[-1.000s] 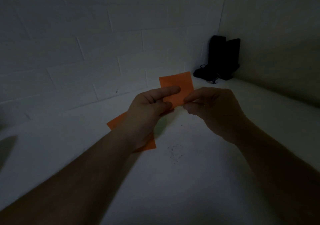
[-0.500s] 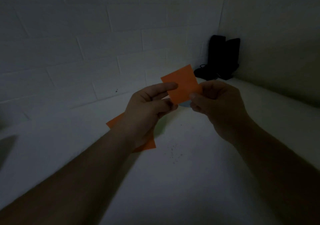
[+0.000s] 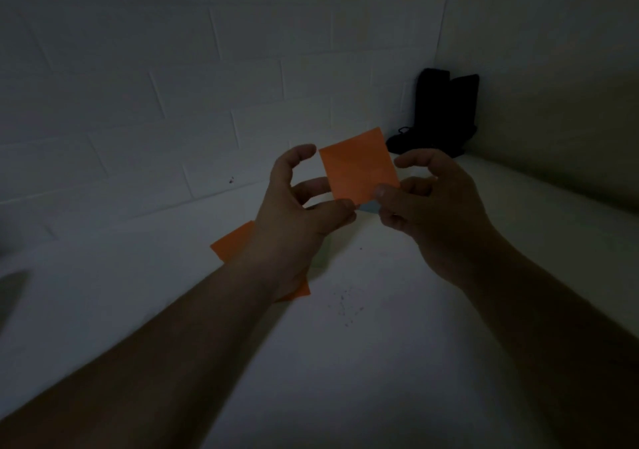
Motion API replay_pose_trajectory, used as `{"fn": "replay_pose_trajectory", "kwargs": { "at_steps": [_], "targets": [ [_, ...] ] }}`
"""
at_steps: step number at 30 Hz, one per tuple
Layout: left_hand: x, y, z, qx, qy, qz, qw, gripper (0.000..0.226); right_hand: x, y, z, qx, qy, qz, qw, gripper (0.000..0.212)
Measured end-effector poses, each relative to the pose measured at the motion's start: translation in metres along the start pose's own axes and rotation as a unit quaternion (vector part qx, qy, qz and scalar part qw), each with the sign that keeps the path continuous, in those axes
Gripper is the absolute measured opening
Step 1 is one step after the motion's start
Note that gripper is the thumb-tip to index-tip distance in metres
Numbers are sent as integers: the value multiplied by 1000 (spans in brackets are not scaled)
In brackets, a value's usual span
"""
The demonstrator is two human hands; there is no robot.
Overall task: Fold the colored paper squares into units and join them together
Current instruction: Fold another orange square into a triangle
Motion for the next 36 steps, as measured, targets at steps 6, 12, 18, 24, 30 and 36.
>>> {"fn": "replay_pose_trajectory", "kwargs": {
  "at_steps": [6, 12, 18, 24, 30, 36],
  "targets": [
    [-7, -4, -4, -22, 33, -37, 999, 75, -3, -5, -3, 44, -79, -5, 996, 34],
    [-2, -6, 5, -89, 80, -25, 993, 71, -1, -1, 0, -6, -33, 11, 999, 38],
    [-3, -6, 8, -109, 48, -23, 993, 64, -1, 0, 3, -23, -11, 6, 1000, 37],
    [-2, -5, 7, -84, 31, -34, 995, 63, 1, -1, -1, 2, -39, -6, 999, 35],
    [2, -1, 1, -51, 2, -6, 999, 63, 15, 7, -5, 60, -51, 55, 995, 53],
    [1, 1, 2, -30, -51, -3, 998, 64, 16, 7, -4, 56, -65, 48, 995, 58]
  ]
}}
Point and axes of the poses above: each hand's wrist, its own y-axis away from the middle knuckle, its own x-axis out of the palm, z = x × y, the point moved 3 cm from there along -y, towards the middle knuckle, and after that the axes turned 5 degrees about -x, right-handed, at the moved point
